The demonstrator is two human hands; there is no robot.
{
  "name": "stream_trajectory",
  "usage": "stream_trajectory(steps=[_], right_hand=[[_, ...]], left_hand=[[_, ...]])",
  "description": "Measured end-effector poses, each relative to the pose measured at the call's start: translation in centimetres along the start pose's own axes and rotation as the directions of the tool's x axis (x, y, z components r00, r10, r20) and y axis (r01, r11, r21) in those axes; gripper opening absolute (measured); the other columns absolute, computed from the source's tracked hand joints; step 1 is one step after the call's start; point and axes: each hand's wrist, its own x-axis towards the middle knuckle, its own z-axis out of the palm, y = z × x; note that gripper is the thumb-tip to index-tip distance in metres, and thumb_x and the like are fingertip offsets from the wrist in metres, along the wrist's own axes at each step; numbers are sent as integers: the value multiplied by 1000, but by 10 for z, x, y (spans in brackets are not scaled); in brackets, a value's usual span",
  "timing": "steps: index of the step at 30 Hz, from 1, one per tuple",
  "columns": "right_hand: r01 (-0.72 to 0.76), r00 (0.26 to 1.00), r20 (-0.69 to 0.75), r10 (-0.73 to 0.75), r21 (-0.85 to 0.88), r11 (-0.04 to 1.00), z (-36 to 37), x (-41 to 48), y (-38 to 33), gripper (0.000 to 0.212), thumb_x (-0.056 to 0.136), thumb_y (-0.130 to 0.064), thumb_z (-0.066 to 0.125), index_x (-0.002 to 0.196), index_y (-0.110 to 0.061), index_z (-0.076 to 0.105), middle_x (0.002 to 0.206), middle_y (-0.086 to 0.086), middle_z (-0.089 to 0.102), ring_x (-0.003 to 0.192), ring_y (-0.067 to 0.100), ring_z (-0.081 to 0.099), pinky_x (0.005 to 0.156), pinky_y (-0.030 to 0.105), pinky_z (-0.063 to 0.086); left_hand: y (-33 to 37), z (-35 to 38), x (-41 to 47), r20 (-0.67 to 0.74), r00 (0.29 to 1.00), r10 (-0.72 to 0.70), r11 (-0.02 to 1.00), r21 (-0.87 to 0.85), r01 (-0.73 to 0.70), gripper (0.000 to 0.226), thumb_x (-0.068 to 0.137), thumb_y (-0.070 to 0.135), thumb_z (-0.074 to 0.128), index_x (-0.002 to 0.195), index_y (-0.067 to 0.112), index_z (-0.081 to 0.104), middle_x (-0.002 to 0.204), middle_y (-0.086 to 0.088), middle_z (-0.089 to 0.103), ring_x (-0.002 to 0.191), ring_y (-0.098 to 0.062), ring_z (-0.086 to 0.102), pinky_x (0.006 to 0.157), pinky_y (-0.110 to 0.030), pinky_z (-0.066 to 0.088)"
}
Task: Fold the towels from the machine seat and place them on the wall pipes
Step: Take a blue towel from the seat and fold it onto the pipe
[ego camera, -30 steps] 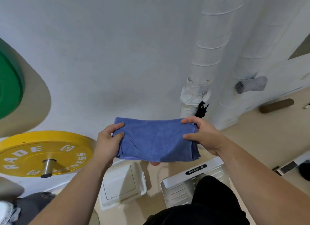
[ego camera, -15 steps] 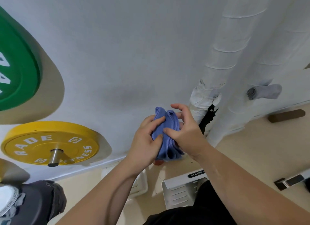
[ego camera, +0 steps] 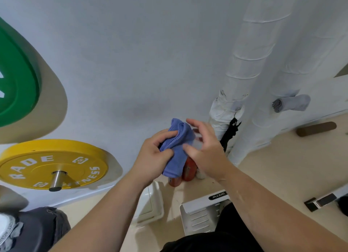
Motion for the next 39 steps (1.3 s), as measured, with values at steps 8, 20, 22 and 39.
stream_trajectory(steps=[8, 20, 22, 39], right_hand=[[142, 896, 431, -106, -51, 989, -37, 7, -23, 74, 97, -11, 64, 140, -60, 30, 134, -36, 51, 129, -6, 51, 104, 10, 39], [35, 993, 103, -56, 192, 981, -32, 13, -19, 29, 98, 5, 53, 94, -23, 62, 88, -25, 60, 84, -5, 55, 80, 8, 40], [28, 996, 78, -43, 178, 984, -32, 14, -16, 33, 98, 4, 53, 88, -23, 69, 90, -23, 65, 89, -5, 58, 83, 9, 41], [20, 982, 190, 14, -179, 984, -80, 11, -32, 76, 66, -29, 89, 132, -47, 57, 133, -15, 47, 122, -8, 49, 103, 22, 45]], left_hand=[[21, -46, 21, 469, 879, -89, 821, -464, 331, 46, 76, -14, 53, 109, 17, 57, 117, -30, 63, 93, -37, 65, 78, -37, 55], [-15, -26, -7, 296, 929, -222, 486, -792, 369, 107, 59, 43, 95, 152, 30, 42, 134, -18, 65, 120, -36, 66, 89, -47, 59], [-10, -17, -10, 182, 948, -260, 606, -733, 308, 89, 79, 21, 78, 154, 40, 33, 114, -11, 75, 106, -29, 73, 84, -41, 61], [32, 0, 18, 17, 998, 52, 987, -150, -49, 60, 71, 3, 87, 114, 42, 74, 122, 13, 72, 117, -12, 66, 98, -45, 56]])
